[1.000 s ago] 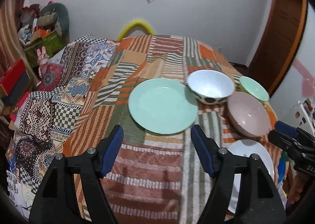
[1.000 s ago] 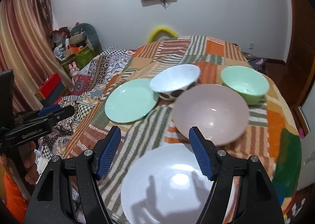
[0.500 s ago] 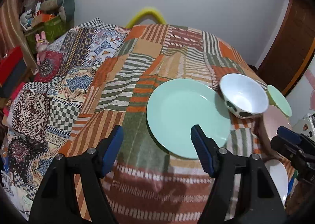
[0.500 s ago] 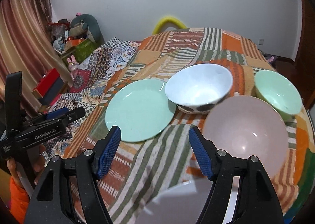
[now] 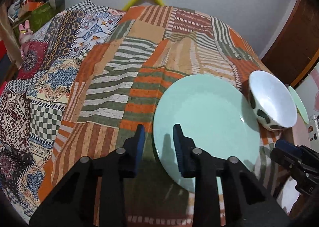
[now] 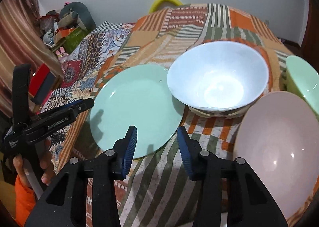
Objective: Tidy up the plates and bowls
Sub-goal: 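Close the left tool on the mint-green plate rim while the right tool grips it too, then lift the mint-green plate with both tools and lower it onto the white plate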
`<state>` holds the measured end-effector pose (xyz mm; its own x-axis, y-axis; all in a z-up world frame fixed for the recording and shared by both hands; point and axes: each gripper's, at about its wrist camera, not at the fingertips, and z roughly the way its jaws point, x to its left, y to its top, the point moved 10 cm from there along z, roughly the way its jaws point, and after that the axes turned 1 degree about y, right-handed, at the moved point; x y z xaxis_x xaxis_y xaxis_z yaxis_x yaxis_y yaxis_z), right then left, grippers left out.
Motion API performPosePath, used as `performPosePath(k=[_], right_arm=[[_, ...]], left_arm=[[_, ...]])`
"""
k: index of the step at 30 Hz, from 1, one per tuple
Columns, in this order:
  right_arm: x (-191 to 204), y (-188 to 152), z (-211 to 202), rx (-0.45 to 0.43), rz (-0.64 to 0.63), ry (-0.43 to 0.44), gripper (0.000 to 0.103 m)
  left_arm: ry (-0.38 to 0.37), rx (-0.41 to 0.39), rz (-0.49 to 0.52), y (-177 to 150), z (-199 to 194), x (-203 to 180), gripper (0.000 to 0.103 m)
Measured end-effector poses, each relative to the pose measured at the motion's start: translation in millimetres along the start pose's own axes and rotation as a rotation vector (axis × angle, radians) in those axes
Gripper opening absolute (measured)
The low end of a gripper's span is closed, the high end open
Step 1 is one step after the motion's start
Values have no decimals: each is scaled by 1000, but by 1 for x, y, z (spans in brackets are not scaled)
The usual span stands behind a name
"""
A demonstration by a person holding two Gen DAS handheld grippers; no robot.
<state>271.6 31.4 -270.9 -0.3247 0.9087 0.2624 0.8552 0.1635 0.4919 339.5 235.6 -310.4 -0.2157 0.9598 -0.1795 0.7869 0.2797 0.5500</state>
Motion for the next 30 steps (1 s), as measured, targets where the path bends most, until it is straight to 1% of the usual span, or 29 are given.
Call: performPosePath(k=[2, 6, 10, 13, 17, 23, 27, 30], right_arm=[[1, 0, 5, 9, -7, -11, 38], [-1, -1, 16, 33, 5, -23, 37], [-5, -2, 28, 66, 23, -26, 29], [-6, 0, 30, 63, 7, -55, 29], [-7, 1, 29, 77, 13, -43, 29], [-6, -2, 29, 109, 9, -14, 29], [0, -9, 26, 122, -7, 5, 29], [7, -12, 27, 130, -26, 11, 29]], left_arm=[[-5, 9, 2, 2, 8, 1, 24], [-8, 21, 12, 7, 21, -1, 24], [-4, 24, 19, 13, 28, -1, 24], [-14, 33, 11, 13, 33, 0, 23], [-25, 29, 18, 11, 28, 0, 22], [-33, 50, 12, -7, 15, 5, 22], [-21, 63, 19, -29, 2, 8, 22], [-29, 76, 22, -44, -8, 9, 22]])
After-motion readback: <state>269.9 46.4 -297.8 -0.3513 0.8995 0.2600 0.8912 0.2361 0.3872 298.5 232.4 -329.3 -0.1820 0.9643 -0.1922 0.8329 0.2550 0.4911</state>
